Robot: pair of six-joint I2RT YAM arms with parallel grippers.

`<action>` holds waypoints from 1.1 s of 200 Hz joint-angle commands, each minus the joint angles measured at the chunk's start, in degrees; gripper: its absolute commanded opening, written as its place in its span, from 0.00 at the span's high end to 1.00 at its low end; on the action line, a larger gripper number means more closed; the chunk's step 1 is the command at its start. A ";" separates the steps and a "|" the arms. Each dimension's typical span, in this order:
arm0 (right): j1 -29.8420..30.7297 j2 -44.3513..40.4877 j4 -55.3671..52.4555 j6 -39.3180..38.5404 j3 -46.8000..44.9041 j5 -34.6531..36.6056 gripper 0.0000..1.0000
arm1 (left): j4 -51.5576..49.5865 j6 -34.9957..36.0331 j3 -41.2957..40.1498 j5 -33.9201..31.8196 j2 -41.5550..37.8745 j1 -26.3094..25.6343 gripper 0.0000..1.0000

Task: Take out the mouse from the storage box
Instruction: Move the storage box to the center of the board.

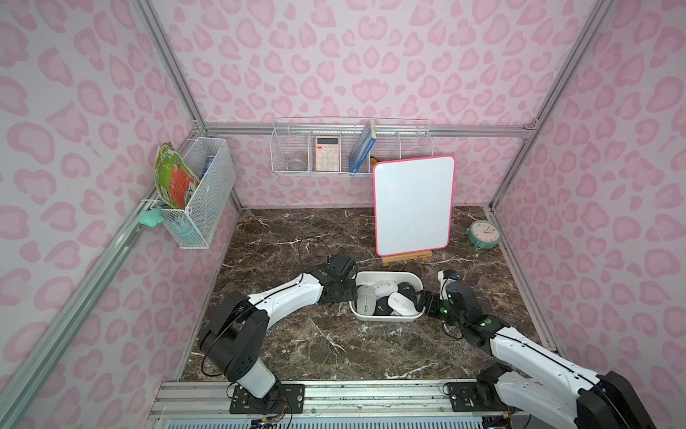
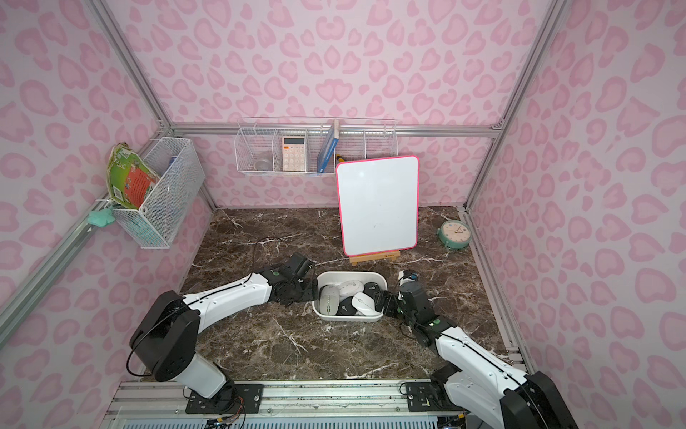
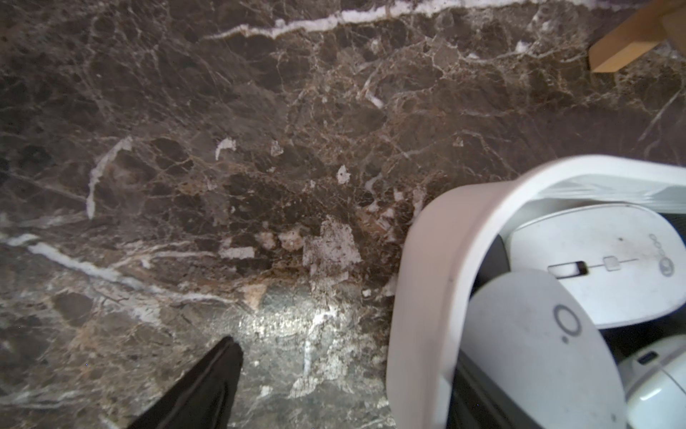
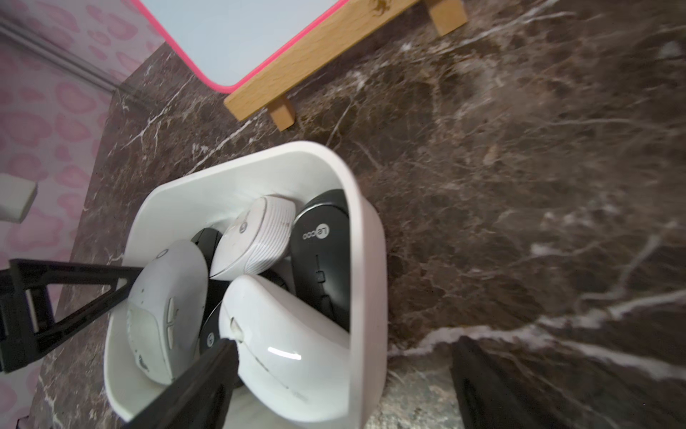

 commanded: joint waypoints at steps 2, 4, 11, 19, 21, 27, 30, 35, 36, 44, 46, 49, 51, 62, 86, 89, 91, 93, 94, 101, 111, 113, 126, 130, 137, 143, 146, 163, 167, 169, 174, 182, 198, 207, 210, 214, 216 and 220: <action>2.49 3.25 3.57 0.25 2.37 -0.77 0.10 | 1.34 -0.25 -0.87 0.17 -0.90 0.56 0.16; 2.78 3.56 3.74 0.18 2.56 -0.73 0.10 | 1.59 -0.25 -0.97 0.31 -0.97 0.63 0.16; 3.65 4.72 4.34 0.16 2.99 -0.39 0.10 | 2.48 -0.25 -1.39 0.71 -1.19 0.85 0.16; 4.52 5.93 5.10 0.30 3.52 -0.27 0.11 | 2.79 -0.38 -1.41 1.48 -1.29 1.28 0.16; 4.68 6.27 5.20 0.32 3.66 -0.34 0.11 | 2.76 -0.41 -1.33 1.71 -1.28 1.45 0.16; 4.98 7.27 5.79 0.59 4.22 -0.59 0.11 | 2.89 -0.51 -1.24 2.50 -1.37 1.96 0.17; 5.23 7.73 6.02 0.65 4.47 -0.65 0.11 | 2.93 -0.59 -1.20 2.96 -1.41 2.12 0.17; 5.65 8.50 6.25 0.73 5.13 -0.76 0.12 | 3.44 -0.60 -1.24 3.56 -1.45 2.49 0.17; 5.72 8.63 6.32 0.71 5.20 -0.77 0.12 | 3.53 -0.60 -1.25 3.72 -1.46 2.51 0.17; 6.58 9.78 6.49 0.51 6.40 -0.50 0.12 | 4.19 -0.47 -1.29 4.53 -1.48 2.83 0.17; 6.82 9.96 6.54 0.49 6.63 -0.36 0.12 | 4.36 -0.43 -1.27 4.68 -1.44 2.87 0.17; 7.09 10.47 6.60 0.36 6.99 -0.09 0.12 | 4.50 -0.36 -1.21 4.93 -1.36 3.00 0.17; 7.38 10.79 6.70 0.32 7.28 0.17 0.12 | 4.62 -0.34 -1.12 5.04 -1.30 3.11 0.17; 8.14 12.42 7.07 0.16 8.52 0.80 0.12 | 4.68 -0.25 -0.40 5.95 -0.73 3.50 0.18; 8.64 16.73 6.91 0.25 11.83 -0.78 0.12 | 5.64 -0.20 0.97 9.11 0.35 4.02 0.20; 8.74 17.35 6.95 0.21 12.19 -0.85 0.12 | 5.84 -0.16 1.15 9.40 0.57 4.02 0.20; 8.85 17.72 7.02 0.21 12.38 -0.86 0.12 | 5.89 -0.16 1.29 9.54 0.63 4.09 0.21; 8.92 18.05 7.18 0.17 12.52 -0.86 0.12 | 5.93 -0.16 1.41 9.64 0.78 4.15 0.21; 8.98 18.24 7.21 0.16 12.67 -0.86 0.12 | 5.92 -0.16 1.48 9.66 0.85 4.13 0.21; 9.29 19.47 7.54 0.09 13.32 -0.90 0.12 | 5.89 -0.16 1.92 9.76 1.23 4.15 0.21; 9.60 20.87 7.67 0.08 14.32 -1.24 0.12 | 5.49 -0.12 2.47 9.85 1.53 4.30 0.22; 9.66 21.24 7.75 0.07 14.52 -1.29 0.12 | 5.43 -0.19 2.56 9.92 1.60 4.35 0.22; 10.04 22.47 7.28 -0.39 15.52 -1.14 0.12 | 6.12 -0.25 2.51 10.67 1.53 4.70 0.22; 10.06 22.64 7.15 -0.52 15.70 -0.95 0.12 | 6.40 -0.22 2.34 10.80 1.45 4.87 0.22; 10.19 22.82 7.22 -0.58 15.58 -0.62 0.12 | 6.68 -0.33 2.17 10.98 1.57 4.99 0.22; 10.16 22.78 7.23 -0.63 15.39 -0.46 0.11 | 6.73 -0.33 2.16 11.20 1.74 5.31 0.22; 10.13 22.82 7.25 -0.59 15.38 -0.36 0.11 | 6.74 -0.33 2.16 11.44 1.76 5.45 0.22; 10.20 22.38 6.57 -0.70 15.42 0.01 0.10 | 7.35 -0.68 2.06 13.19 1.88 6.27 0.22; 10.20 22.23 6.47 -0.66 15.38 0.01 0.09 | 7.76 -0.68 1.95 13.53 1.82 6.35 0.22; 10.20 22.15 6.47 -0.71 15.22 -0.03 0.09 | 7.87 -0.64 1.91 13.65 1.89 6.38 0.22; 10.18 21.98 6.51 -0.81 15.04 0.17 0.09 | 8.10 -0.53 2.09 13.87 2.09 6.44 0.22; 10.18 21.62 6.61 -0.69 14.61 0.57 0.08 | 8.24 -0.34 2.72 14.28 2.64 6.39 0.21; 10.18 21.24 6.57 -0.47 13.91 1.30 0.06 | 7.15 -0.25 5.16 15.29 4.18 6.42 0.21; 10.20 21.08 6.21 -0.37 13.71 1.43 0.06 | 7.23 -0.16 6.19 16.16 4.89 6.40 0.21; 10.20 21.02 6.08 -0.44 13.66 1.54 0.05 | 7.34 -0.16 6.42 16.37 5.19 6.40 0.21; 10.18 20.93 5.98 -0.46 13.60 1.59 0.05 | 7.50 -0.15 6.75 16.56 5.47 6.44 0.21; 10.18 20.85 6.01 -0.46 13.41 1.64 0.05 | 7.56 -0.16 7.00 16.65 5.61 6.41 0.21; 10.18 20.74 6.00 -0.46 13.30 1.78 0.05 | 7.64 -0.08 7.39 16.70 5.94 6.40 0.21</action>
